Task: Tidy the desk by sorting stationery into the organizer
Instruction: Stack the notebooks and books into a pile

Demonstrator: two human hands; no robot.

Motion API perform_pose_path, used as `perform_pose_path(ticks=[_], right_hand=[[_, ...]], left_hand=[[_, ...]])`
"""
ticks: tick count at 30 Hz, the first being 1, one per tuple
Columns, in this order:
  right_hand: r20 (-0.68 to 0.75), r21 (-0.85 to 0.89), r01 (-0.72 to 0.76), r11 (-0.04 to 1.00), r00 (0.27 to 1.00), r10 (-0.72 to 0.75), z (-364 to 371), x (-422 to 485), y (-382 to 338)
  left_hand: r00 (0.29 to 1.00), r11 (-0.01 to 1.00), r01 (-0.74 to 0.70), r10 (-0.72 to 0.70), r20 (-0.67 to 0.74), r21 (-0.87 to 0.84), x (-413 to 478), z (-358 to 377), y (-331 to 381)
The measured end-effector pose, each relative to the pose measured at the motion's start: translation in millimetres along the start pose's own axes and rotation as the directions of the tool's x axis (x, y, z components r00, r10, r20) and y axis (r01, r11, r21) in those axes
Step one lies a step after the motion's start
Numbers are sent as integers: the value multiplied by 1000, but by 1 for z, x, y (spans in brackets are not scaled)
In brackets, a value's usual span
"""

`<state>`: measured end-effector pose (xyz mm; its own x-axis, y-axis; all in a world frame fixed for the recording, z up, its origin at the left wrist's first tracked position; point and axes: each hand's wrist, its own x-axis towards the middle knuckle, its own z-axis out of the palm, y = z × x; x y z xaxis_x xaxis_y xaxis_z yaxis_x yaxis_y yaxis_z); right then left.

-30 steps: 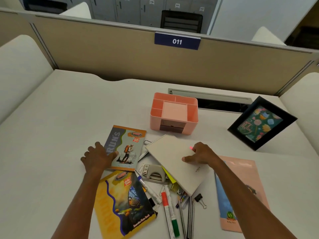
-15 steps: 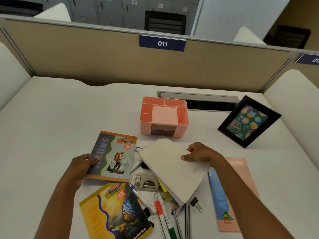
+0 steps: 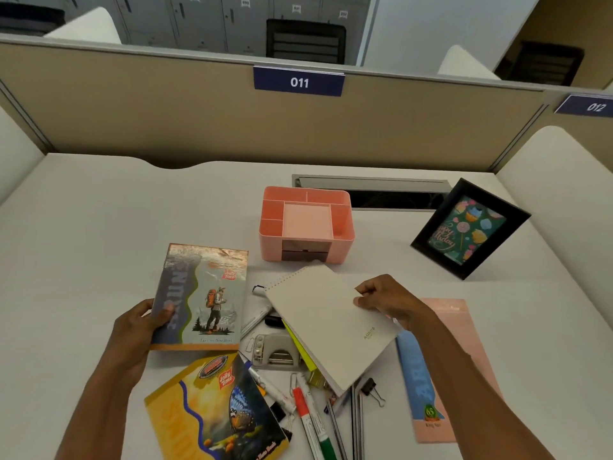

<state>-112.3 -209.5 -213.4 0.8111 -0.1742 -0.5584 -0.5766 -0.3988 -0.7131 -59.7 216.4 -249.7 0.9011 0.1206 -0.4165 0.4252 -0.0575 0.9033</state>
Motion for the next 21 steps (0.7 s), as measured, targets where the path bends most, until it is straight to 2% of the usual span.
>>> perform_pose_path(ticks=[5, 8, 11, 15, 21], right_hand=[[-84, -248, -71, 966, 995, 51, 10, 7, 6], [-146, -439, -145, 886, 985, 89, 12, 4, 1], [-118, -565, -183, 805, 983, 141, 17, -1, 7], [-112, -597, -197, 778, 980, 162, 23, -4, 20], [-138, -440, -237, 866, 971, 196, 24, -14, 25]], left_hand=[[1000, 999, 5, -5, -2, -33, -2, 0, -8], [1000, 999, 10, -10, 1, -38, 1, 1, -12], [1000, 999, 15, -15, 2, -46, 3, 2, -16], [1000, 999, 22, -23, -3, -49, 4, 4, -18], [999, 997, 40, -39, 23, -60, 2, 8, -16]])
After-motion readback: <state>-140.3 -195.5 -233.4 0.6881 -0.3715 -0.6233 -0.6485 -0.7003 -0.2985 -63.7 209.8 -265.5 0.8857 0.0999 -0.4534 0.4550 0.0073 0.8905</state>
